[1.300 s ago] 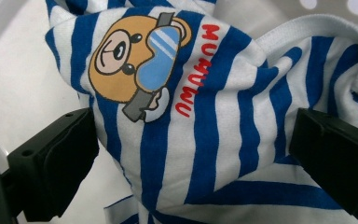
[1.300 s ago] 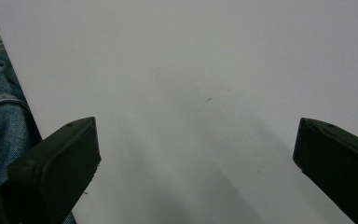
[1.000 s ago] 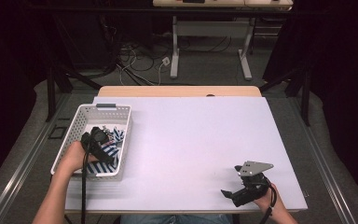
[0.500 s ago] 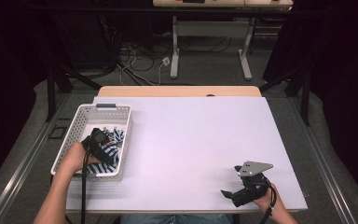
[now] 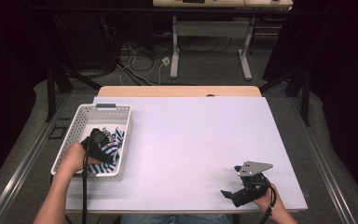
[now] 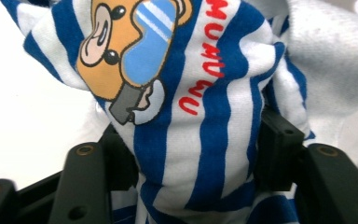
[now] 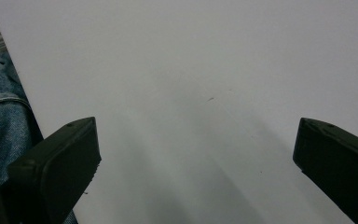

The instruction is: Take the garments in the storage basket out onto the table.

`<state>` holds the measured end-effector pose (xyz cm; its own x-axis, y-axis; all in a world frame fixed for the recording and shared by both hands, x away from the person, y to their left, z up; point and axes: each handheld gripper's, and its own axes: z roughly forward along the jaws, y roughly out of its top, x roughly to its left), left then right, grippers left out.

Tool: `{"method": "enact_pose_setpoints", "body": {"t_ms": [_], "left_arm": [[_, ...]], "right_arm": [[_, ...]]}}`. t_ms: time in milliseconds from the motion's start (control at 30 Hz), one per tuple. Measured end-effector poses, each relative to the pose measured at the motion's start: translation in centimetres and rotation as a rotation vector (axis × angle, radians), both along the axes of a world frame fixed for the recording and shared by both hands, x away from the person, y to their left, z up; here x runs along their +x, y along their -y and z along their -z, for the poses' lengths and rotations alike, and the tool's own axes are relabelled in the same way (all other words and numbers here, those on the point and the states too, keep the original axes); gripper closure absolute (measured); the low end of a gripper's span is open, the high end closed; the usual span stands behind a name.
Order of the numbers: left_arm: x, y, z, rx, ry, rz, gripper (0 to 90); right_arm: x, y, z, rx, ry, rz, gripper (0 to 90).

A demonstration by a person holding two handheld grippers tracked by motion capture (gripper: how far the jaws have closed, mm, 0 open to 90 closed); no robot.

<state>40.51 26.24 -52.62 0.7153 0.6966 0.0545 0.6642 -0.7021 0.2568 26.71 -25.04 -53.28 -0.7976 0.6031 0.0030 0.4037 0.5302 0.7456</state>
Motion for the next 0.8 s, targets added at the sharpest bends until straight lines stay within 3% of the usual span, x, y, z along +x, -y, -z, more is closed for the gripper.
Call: {"method": "enact_pose_setpoints", "body": {"t_ms": [267, 800], "left_arm": [[-0.15, 0.17, -0.08, -0.001, 0.006, 0.016, 51.1], [-0.36, -0.50, -0.71, -0.026, 0.026, 0.027, 50.5]], "right_arm": [[-0.02, 0.01, -0.02, 0.003, 0.001, 0.002, 0.3], [-0.03, 0.06, -0.05, 0.004, 0.004, 0.003, 0.3]]}}
